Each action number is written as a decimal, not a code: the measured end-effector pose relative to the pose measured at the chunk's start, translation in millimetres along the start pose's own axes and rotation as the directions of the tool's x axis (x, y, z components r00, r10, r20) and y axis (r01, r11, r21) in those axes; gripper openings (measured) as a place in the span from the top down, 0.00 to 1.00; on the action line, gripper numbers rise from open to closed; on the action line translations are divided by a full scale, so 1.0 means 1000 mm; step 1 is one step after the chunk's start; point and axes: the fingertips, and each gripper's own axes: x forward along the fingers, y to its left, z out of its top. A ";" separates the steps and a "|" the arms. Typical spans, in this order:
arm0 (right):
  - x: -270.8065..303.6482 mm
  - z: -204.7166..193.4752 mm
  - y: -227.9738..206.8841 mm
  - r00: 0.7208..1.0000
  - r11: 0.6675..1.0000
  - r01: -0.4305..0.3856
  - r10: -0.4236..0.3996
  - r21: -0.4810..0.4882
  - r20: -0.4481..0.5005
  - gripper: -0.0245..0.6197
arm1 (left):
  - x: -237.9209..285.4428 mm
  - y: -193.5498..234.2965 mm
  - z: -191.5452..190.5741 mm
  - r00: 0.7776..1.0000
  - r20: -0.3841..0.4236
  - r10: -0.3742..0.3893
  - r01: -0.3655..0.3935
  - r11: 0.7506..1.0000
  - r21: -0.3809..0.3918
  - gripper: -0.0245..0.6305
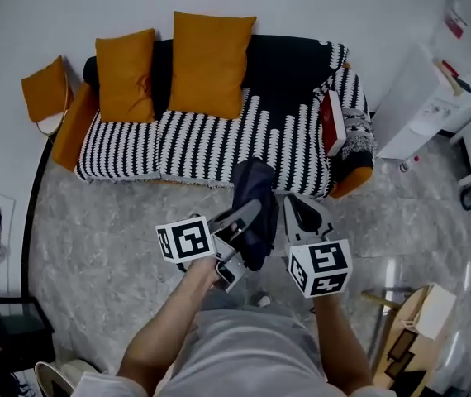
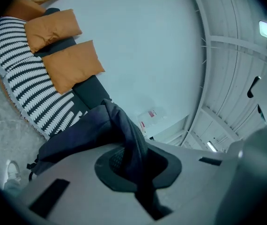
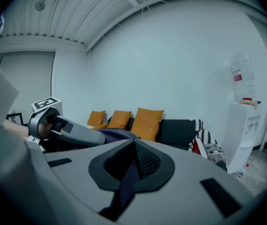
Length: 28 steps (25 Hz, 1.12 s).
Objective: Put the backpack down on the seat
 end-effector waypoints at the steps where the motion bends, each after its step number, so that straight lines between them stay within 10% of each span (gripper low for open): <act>1: 0.010 0.004 -0.001 1.000 1.000 0.006 -0.006 -0.002 -0.003 0.96 | 0.003 0.005 0.010 1.000 -0.005 -0.003 0.003 1.000 -0.002 0.94; 28: 0.230 0.087 0.021 0.999 0.999 0.034 -0.035 -0.042 -0.021 0.96 | 0.017 0.127 0.213 0.945 -0.326 -0.040 0.108 0.975 0.192 0.94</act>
